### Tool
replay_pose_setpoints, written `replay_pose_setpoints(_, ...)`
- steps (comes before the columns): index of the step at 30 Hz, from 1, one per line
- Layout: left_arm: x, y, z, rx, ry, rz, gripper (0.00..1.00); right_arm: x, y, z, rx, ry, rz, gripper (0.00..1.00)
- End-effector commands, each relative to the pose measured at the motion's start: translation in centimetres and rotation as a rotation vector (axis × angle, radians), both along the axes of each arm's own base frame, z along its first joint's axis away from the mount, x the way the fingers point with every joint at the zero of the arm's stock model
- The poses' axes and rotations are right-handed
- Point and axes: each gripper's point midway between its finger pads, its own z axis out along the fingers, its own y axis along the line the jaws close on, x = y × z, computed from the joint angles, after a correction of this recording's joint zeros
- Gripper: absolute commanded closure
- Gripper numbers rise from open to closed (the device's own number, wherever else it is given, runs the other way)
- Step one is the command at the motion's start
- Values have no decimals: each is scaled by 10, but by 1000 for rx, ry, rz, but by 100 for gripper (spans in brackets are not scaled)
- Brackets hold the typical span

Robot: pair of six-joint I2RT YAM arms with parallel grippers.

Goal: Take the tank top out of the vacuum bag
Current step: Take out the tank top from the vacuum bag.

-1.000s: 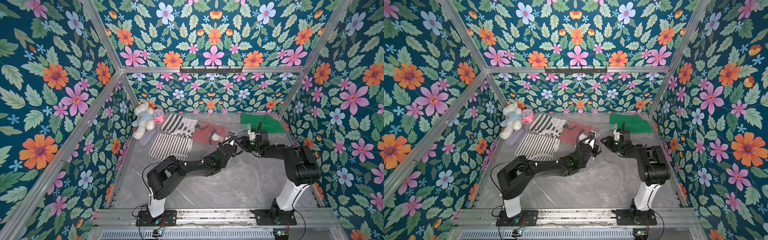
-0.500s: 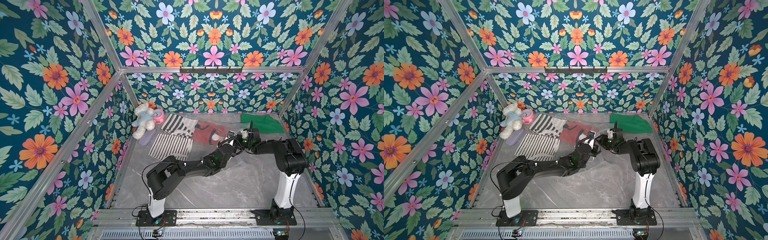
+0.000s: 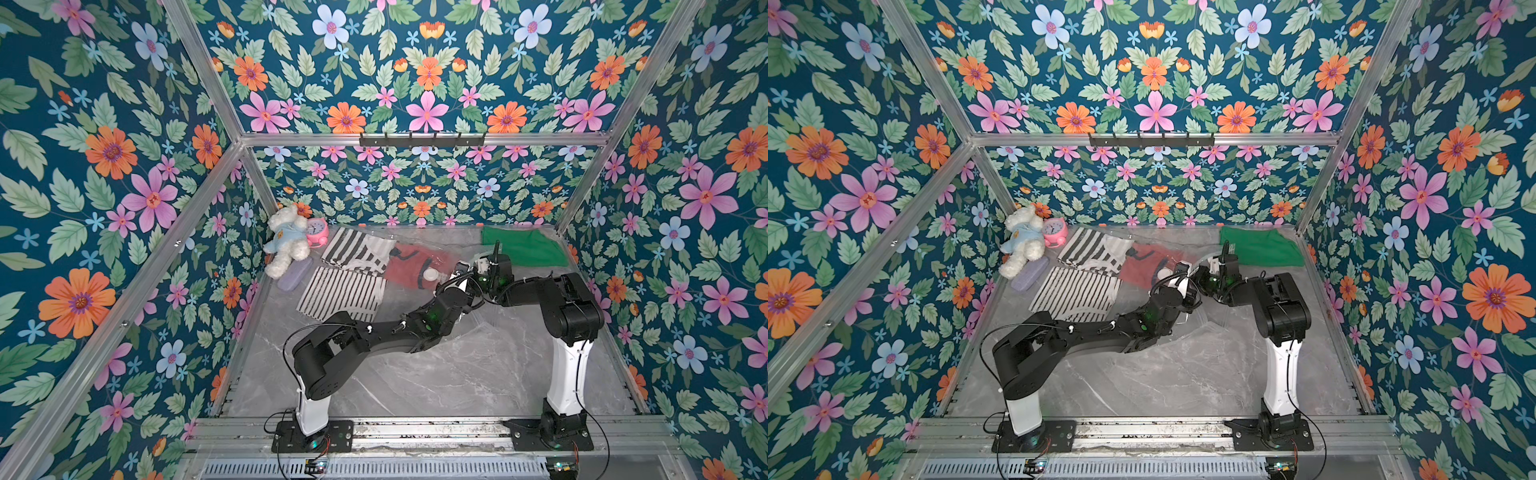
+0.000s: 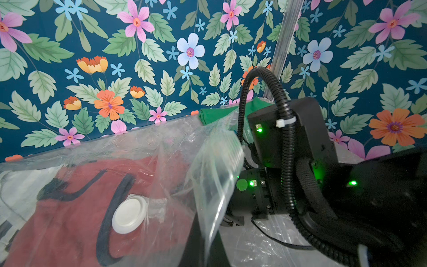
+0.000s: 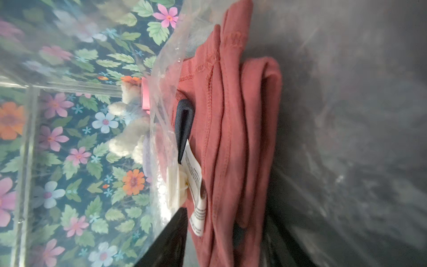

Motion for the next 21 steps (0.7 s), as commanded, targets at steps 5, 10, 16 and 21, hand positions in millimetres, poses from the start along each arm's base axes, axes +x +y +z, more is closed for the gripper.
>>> replay_pose_setpoints(5, 1, -2, 14, -47, -33, -4, 100, -1, 4, -14, -1, 73, -31, 46)
replay_pose_setpoints(10, 2, 0, 14, -50, -32, 0, 100, 4, 11, -11, 17, 66, -31, 48)
replay_pose_setpoints(16, 2, 1, 12, -47, -31, 4, 100, 8, 14, -8, 34, 56, -44, 63)
replay_pose_setpoints(21, 3, 2, 10, -39, -33, 18, 100, 7, 11, 4, 32, 18, -64, 83)
